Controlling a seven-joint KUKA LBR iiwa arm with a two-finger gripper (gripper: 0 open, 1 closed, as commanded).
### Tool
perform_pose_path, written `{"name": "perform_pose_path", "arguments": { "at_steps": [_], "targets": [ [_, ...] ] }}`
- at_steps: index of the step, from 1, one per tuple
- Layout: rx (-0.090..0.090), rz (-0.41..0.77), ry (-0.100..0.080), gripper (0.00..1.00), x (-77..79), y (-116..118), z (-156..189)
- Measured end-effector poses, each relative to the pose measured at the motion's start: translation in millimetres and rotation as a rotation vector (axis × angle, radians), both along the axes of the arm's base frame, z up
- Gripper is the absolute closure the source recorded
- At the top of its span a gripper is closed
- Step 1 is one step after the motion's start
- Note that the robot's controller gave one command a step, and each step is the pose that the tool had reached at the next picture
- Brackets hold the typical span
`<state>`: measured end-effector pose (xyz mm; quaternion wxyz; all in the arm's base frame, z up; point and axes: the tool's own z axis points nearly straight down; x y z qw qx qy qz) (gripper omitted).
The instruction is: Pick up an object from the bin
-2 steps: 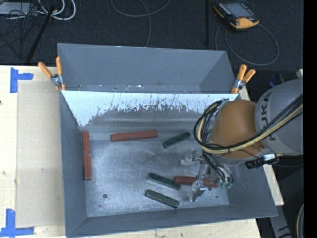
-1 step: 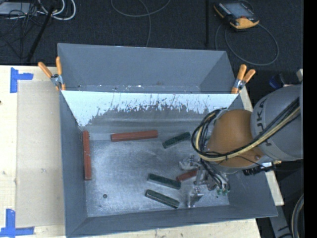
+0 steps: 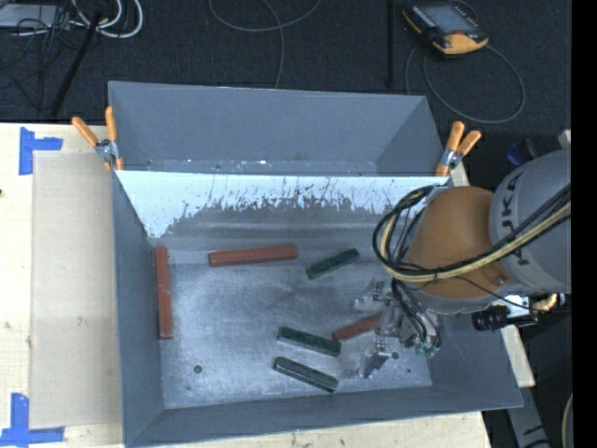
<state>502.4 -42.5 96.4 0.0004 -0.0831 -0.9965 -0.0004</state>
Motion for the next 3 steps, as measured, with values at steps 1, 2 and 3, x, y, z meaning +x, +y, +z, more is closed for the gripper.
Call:
{"name": "perform_pose_path", "arguments": {
  "at_steps": [1, 2, 3],
  "targets": [
    [-0.001, 0.284, 0.001, 0.0, -0.8, 37.3, -13.8],
    [-0.002, -0.188, 0.013, 1.0, 8.3, 63.1, -21.4],
    [-0.002, -0.246, 0.014, 1.0, 9.8, 65.5, -21.7]
  ]
}}
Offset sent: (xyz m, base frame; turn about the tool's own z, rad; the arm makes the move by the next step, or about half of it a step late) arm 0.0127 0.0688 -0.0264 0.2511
